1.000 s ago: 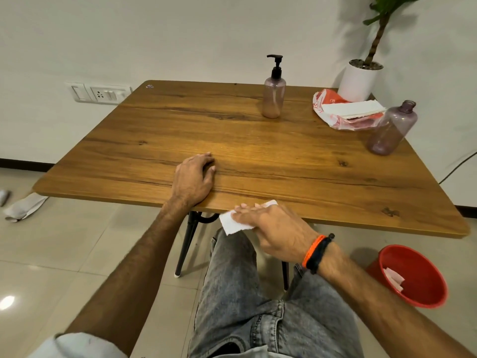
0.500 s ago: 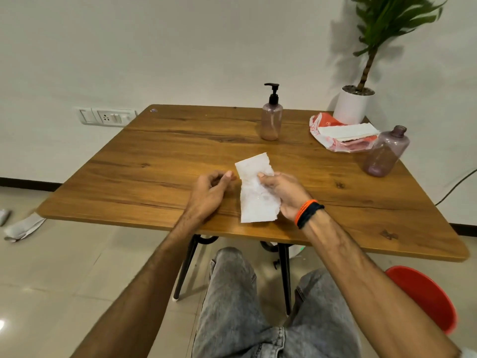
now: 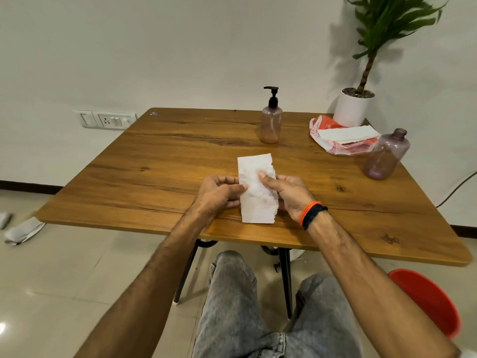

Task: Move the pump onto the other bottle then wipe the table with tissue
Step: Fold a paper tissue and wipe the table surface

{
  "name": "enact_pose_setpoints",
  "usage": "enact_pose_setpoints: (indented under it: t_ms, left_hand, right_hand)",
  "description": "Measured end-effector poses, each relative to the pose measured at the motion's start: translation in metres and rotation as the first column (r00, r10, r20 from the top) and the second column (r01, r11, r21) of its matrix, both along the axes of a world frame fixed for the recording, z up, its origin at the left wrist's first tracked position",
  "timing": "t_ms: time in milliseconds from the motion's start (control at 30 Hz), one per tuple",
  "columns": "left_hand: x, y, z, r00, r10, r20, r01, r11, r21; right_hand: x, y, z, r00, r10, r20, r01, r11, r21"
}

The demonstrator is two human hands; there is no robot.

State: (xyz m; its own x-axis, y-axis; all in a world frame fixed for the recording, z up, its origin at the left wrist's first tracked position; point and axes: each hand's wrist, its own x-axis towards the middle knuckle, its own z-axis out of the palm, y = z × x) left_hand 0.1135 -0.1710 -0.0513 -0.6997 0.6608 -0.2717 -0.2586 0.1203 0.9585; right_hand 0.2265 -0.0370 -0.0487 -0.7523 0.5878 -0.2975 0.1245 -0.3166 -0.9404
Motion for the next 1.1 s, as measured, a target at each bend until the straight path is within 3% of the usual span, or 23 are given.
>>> enact_pose_setpoints:
  t_ms: [133, 400, 733, 833, 1100]
  left_hand:
    - [-0.001, -0.001, -0.001, 1.000, 0.020, 0.004, -0.020, 0.999, 0.037]
    - [-0.003, 0.001, -0.002, 0.997, 0.075, -0.001, -0.075, 0.995, 0.063]
    - [0.000, -0.003, 0.004, 0.999, -0.023, 0.031, 0.020, 0.996, 0.085]
    - [-0.002, -0.003, 0.003, 0.999, -0.012, 0.048, 0.007, 0.993, 0.119]
    - [-0.003, -0.004, 0.004, 0.987, -0.017, 0.159, -0.005, 0.991, 0.135]
  right_hand:
    - [0.009, 0.005, 0.004, 0.991, 0.133, 0.033, -0.135, 0.990, 0.052]
    - [0.010, 0.008, 0.006, 0.973, 0.223, -0.057, -0.216, 0.969, 0.118]
    - [0.002, 0.014, 0.004, 0.988, 0.144, -0.054, -0.119, 0.939, 0.322]
    - [0.003, 0.015, 0.005, 0.976, 0.211, -0.062, -0.166, 0.893, 0.419]
    - [0.006, 0.020, 0.001, 0.948, 0.299, 0.106, -0.298, 0.726, 0.620]
